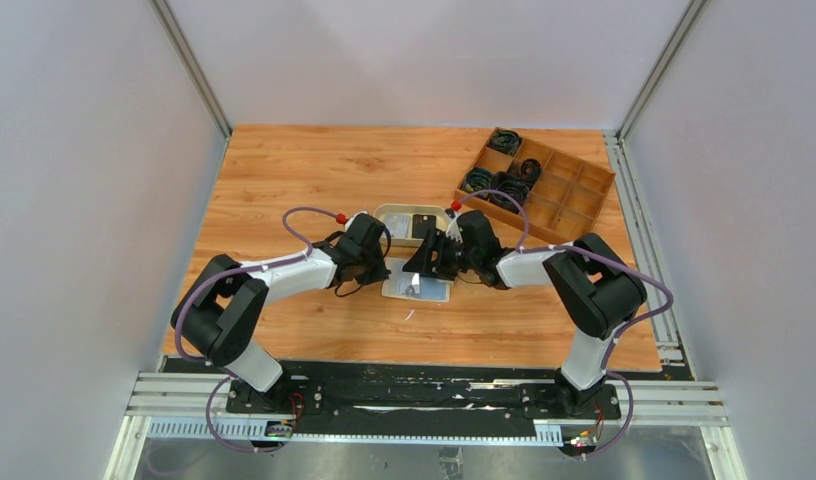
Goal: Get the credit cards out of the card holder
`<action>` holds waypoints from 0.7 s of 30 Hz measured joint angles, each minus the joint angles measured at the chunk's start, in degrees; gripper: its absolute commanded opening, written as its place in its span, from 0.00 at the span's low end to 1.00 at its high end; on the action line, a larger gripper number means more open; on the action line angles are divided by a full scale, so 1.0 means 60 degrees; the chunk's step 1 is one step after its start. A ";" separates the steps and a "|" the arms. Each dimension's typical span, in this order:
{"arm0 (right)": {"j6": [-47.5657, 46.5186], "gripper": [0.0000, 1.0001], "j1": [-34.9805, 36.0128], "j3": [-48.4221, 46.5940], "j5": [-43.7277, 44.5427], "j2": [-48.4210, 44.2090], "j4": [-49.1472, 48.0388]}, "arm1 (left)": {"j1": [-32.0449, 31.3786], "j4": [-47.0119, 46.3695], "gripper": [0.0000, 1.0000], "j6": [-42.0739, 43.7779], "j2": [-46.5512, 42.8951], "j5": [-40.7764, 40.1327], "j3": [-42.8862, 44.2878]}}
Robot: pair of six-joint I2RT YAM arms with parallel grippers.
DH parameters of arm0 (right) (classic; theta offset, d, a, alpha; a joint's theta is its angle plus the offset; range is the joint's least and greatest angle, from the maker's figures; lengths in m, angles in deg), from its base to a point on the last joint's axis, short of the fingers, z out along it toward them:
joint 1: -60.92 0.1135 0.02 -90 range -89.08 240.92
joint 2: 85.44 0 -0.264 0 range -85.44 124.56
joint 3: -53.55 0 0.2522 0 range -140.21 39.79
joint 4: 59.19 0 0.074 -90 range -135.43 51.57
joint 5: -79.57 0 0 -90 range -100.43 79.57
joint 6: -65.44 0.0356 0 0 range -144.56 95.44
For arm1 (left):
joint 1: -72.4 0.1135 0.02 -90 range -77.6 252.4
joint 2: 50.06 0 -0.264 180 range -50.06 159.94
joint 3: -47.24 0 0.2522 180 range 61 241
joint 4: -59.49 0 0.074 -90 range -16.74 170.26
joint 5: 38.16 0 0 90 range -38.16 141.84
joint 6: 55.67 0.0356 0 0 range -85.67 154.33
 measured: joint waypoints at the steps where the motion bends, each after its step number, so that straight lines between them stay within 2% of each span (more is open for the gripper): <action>1: 0.0073 0.69 -0.0004 0.0004 -0.0040 0.0076 -0.0120 | 0.0000 0.0000 0.00 0.0000 0.0000 -0.0004 0.0000; 7: 0.0546 0.70 -0.0015 0.0080 -0.0543 0.0521 -0.1009 | 0.0000 0.0007 0.00 0.0025 0.0007 -0.0018 0.0000; 14: 0.0900 0.70 -0.0022 0.0124 -0.0976 0.0612 -0.1122 | 0.0000 0.0007 0.00 0.0029 0.0080 -0.0033 0.0000; 19: 0.1581 0.67 -0.0029 0.0273 -0.1453 0.0925 -0.1647 | 0.0000 0.0025 0.00 0.0040 0.0080 -0.0062 0.0000; 21: 0.1942 0.61 -0.0055 0.0463 -0.1614 0.1082 -0.2240 | 0.0004 0.0051 0.00 0.0040 0.0080 -0.0095 0.0000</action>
